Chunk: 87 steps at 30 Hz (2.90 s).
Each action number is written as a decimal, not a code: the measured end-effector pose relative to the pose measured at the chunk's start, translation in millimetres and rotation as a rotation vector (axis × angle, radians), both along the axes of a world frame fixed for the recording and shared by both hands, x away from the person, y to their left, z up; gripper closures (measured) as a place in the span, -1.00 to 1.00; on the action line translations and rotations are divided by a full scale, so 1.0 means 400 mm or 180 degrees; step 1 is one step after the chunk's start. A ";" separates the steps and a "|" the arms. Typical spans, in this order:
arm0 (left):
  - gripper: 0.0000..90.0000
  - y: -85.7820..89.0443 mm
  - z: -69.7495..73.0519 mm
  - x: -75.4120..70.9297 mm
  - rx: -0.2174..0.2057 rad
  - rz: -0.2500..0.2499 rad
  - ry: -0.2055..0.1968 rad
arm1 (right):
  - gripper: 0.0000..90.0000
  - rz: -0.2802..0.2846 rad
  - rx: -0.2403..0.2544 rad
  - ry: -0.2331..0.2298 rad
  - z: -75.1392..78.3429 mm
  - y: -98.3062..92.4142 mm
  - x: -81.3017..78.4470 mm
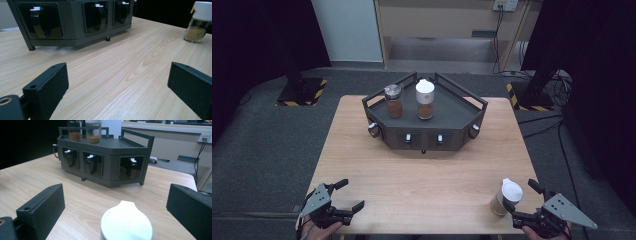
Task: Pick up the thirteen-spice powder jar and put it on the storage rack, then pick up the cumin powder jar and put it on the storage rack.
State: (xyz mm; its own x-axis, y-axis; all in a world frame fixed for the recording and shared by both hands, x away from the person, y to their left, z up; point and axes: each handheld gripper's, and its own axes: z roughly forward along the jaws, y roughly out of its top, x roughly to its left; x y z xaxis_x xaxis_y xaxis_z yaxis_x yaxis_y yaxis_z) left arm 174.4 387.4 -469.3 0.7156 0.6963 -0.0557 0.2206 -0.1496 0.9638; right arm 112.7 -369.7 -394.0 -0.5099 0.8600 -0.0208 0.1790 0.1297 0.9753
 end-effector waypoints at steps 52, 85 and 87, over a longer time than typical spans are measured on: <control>-0.95 0.000 -0.002 0.006 0.0021 -0.0047 0.0032 | -0.94 0.0067 -0.0048 0.0413 0.072 -0.022 0.036; -0.95 -0.006 0.000 0.009 0.0034 -0.0062 0.0036 | -0.65 0.0029 -0.0269 0.0994 0.034 0.005 0.118; -0.95 -0.007 0.000 0.009 0.0040 -0.0064 0.0036 | -0.57 -0.0012 -0.0284 0.0983 0.031 0.011 0.118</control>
